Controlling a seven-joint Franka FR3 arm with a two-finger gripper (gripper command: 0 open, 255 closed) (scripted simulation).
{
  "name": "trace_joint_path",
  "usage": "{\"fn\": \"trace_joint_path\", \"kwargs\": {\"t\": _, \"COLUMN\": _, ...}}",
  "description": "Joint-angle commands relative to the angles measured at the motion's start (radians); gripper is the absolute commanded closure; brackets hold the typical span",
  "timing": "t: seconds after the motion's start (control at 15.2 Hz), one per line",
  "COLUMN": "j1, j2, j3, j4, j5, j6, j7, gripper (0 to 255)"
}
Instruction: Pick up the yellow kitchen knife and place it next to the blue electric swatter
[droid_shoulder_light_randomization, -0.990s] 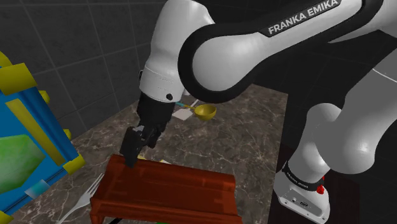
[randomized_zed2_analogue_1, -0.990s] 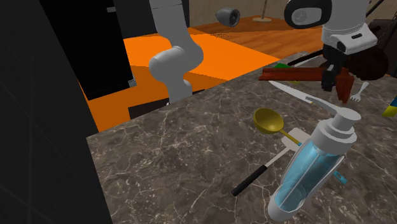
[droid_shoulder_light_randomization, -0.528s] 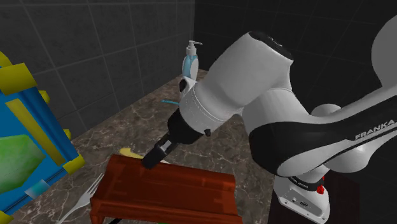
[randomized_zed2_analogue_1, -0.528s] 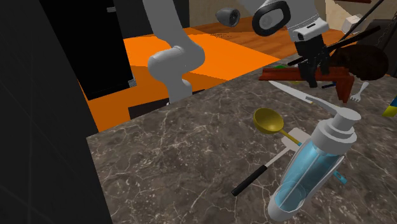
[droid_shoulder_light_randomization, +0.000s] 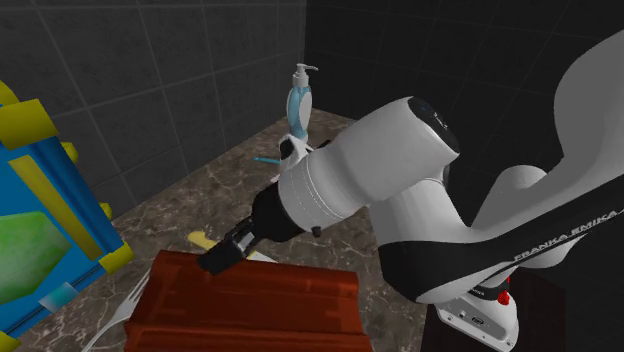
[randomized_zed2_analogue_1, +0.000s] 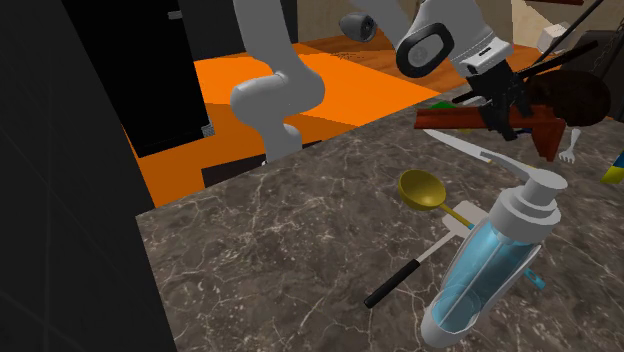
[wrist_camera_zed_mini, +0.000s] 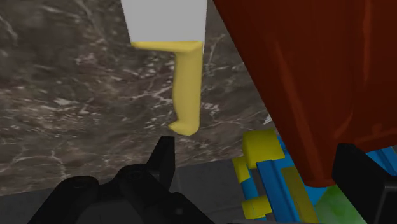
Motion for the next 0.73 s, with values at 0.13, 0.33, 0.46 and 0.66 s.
{"fn": "trace_joint_path", "kwargs": {"t": 0.13, "j1": -0.030, "j2": 0.026, "j3": 0.020, "j4": 0.000, "j5": -0.016, "j6": -0.247, "j7": 0.002, "gripper": 0}}
{"fn": "trace_joint_path", "kwargs": {"t": 0.33, "j1": -0.030, "j2": 0.026, "j3": 0.020, "j4": 0.000, "j5": -0.016, "j6": -0.247, "j7": 0.002, "gripper": 0}}
{"fn": "trace_joint_path", "kwargs": {"t": 0.46, "j1": -0.023, "j2": 0.005, "j3": 0.039, "j4": -0.005, "j5": -0.010, "j6": -0.257, "j7": 0.026, "gripper": 255}}
{"fn": "trace_joint_path", "kwargs": {"t": 0.66, "j1": -0.132, "j2": 0.083, "j3": 0.086, "j4": 0.060, "j5": -0.057, "j6": -0.245, "j7": 0.010, "gripper": 255}}
